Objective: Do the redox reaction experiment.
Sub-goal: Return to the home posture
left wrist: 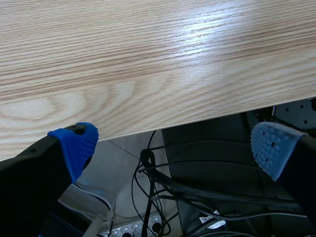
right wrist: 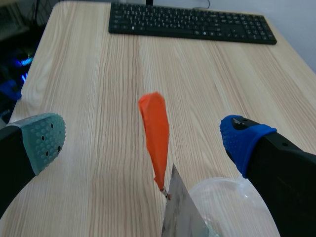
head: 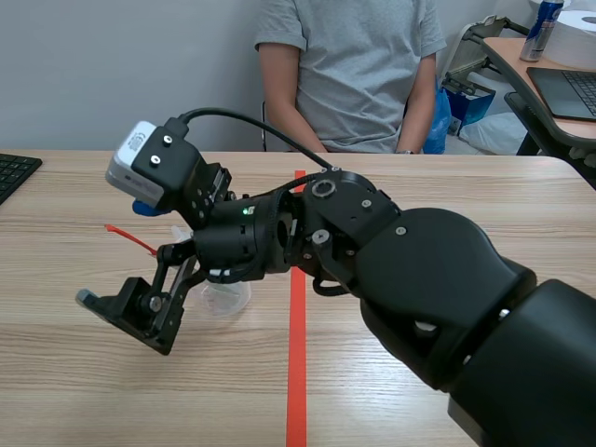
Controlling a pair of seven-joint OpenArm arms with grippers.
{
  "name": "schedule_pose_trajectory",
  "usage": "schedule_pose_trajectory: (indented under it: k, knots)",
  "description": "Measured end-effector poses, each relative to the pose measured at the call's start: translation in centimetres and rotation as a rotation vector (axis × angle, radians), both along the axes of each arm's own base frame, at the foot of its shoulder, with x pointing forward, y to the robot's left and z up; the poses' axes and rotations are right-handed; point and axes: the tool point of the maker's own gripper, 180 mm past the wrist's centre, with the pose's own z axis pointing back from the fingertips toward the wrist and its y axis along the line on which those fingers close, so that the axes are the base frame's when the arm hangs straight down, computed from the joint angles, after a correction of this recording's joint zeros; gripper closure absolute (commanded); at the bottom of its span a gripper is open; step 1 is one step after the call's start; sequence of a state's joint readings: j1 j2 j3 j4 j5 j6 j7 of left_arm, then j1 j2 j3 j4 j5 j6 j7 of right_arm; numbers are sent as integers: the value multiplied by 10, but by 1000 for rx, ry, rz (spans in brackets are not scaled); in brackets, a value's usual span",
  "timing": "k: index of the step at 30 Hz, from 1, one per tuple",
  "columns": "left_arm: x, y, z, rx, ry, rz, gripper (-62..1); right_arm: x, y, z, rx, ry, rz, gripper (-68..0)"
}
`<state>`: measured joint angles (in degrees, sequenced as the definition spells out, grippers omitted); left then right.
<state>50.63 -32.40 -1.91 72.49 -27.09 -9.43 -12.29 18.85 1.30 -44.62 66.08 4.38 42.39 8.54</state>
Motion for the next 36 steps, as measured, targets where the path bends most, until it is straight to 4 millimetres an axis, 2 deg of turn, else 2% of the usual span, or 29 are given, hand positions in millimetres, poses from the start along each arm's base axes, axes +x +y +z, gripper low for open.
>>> schedule_pose_trajectory:
  k: [2, 6, 10, 14, 17, 23, 27, 31, 36]
  knots:
    - [0, 0, 0, 0, 0, 0, -623, 0, 1, 15, 47, -1, -2, -655]
    - [0, 0, 0, 0, 0, 0, -623, -4, -5, 56, 133, -77, 8, -655]
    - [0, 0, 0, 0, 0, 0, -623, -7, -24, 73, 125, -145, -33, -655]
    - [3, -1, 3, -5, -24, 1, -623, -9, -54, 69, 107, -139, -125, -655]
    - [12, -5, 11, -7, -60, -27, -623, -6, -84, 68, 122, -97, -211, -655]
    - [50, -26, 46, -23, -166, -158, -623, 5, -153, 67, 96, -46, -409, -655]
    - [67, -39, 65, -18, -192, -212, -623, 1, -195, 69, 63, -36, -512, -654]
    - [89, -45, 91, 1, -252, -231, -623, -12, -222, 69, 27, -9, -578, -654]
    - [107, -55, 119, 18, -308, -258, -623, -33, -243, 68, -15, 29, -641, -653]
